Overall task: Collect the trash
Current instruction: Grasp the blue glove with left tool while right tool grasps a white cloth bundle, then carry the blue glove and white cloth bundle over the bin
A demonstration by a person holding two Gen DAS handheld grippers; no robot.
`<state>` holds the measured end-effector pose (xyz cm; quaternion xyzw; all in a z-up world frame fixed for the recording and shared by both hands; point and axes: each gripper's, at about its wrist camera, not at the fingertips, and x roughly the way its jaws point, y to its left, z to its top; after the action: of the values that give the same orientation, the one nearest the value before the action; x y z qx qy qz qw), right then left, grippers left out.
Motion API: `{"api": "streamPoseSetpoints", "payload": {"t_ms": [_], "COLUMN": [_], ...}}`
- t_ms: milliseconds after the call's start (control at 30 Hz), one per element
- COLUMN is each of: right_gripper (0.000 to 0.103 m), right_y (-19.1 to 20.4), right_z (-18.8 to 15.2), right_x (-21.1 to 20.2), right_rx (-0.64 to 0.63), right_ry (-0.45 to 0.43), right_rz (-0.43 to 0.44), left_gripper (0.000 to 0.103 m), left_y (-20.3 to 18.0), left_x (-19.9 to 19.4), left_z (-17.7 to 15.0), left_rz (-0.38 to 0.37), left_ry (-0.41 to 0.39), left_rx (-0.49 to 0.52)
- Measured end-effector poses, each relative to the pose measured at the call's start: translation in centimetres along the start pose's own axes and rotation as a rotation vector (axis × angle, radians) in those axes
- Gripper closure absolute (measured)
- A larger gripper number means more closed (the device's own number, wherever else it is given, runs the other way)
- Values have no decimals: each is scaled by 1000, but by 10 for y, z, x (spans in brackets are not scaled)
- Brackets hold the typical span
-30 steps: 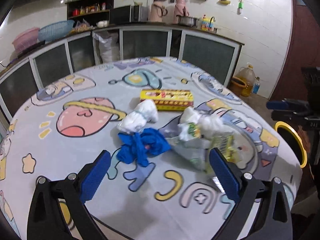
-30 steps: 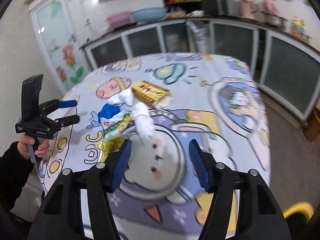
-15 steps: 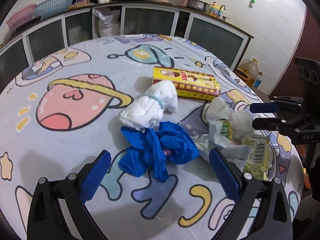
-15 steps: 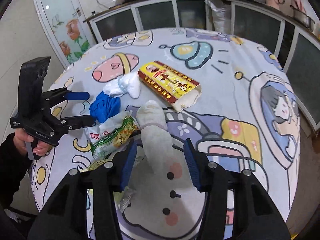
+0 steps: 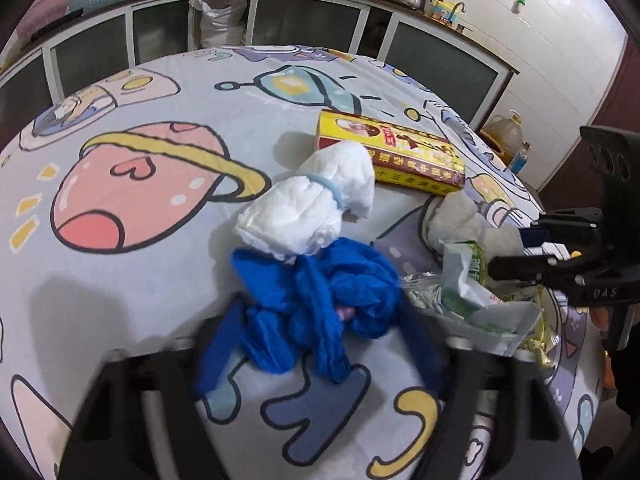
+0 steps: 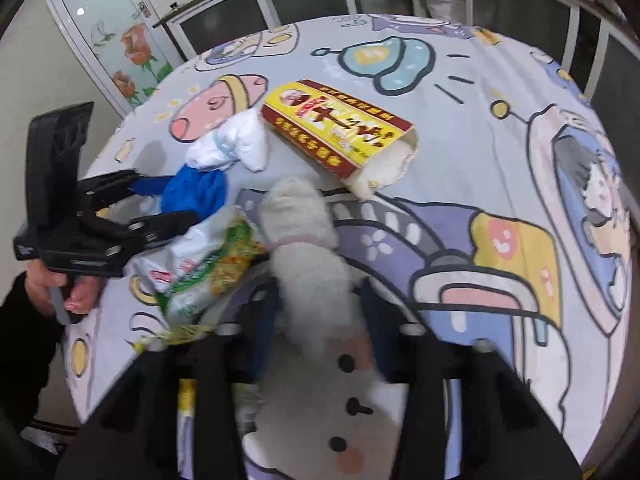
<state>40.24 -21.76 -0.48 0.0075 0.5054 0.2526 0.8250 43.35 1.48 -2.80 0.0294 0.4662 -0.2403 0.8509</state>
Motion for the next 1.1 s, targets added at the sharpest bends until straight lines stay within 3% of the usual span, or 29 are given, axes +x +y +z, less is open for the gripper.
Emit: {"api": "streamPoseSetpoints", "payload": {"t_ms": [133, 233, 433, 767, 1100], "right_gripper": [79, 82, 82, 82, 82], "right_y": [3, 6, 5, -2, -9], "right_z": [0, -1, -7, -48, -124], "right_x": [-3, -12, -57, -135, -168], "right_rx": [15, 17, 55, 110, 193], "right_ry": [-4, -29, -112, -239, -258], "right_rz": [8, 17, 80, 58, 39], "left_gripper": [72, 82, 83, 83, 83], "left_y": [0, 1, -6, -20, -60], "left_x": [4, -4, -46, -137, -155], "left_z": [3, 5, -2, -28, -71], "left_rz": [40, -17, -37, 2, -27], "left_ry": [14, 7, -50, -166, -160], "left_rx": [3, -31, -32, -37, -32]}}
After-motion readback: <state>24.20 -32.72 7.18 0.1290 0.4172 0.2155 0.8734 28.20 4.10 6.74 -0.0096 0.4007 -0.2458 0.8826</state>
